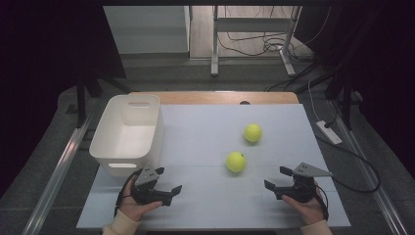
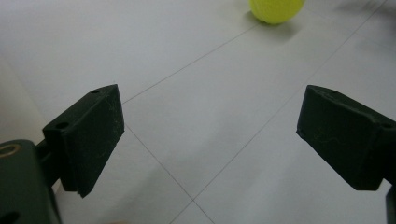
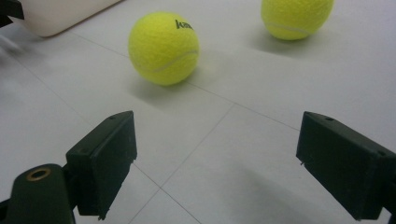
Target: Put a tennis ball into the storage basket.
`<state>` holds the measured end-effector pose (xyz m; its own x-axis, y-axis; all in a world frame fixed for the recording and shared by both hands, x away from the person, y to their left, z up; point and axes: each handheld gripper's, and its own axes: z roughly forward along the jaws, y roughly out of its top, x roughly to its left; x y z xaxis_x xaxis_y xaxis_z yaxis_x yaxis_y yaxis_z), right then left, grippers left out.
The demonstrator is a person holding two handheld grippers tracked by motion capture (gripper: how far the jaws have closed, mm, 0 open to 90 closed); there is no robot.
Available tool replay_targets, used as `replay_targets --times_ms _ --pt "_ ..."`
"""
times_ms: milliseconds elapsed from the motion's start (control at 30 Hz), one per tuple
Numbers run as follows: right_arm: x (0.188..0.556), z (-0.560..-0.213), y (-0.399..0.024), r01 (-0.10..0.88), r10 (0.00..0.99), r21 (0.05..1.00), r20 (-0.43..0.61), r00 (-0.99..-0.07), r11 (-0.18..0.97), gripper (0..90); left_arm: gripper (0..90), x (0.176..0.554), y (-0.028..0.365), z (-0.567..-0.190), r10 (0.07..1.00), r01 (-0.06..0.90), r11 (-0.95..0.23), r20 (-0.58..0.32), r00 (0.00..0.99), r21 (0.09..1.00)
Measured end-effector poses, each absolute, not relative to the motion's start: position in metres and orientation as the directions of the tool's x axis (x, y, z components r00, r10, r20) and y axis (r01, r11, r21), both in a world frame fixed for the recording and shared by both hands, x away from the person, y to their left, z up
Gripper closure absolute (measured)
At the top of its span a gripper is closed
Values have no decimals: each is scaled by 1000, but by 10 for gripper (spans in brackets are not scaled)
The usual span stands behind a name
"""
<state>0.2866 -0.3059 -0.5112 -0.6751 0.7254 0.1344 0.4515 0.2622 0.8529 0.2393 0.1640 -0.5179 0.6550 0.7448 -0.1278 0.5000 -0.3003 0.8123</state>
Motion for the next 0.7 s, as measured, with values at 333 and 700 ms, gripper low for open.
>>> replay_targets --times_ms 333,700 --pt "292 -512 -309 451 723 857 143 -676 251 125 83 249 145 -505 739 512 -327 -122 662 794" --pt "292 -512 -308 445 718 858 138 -682 258 128 85 254 135 -497 744 537 -328 -138 654 778"
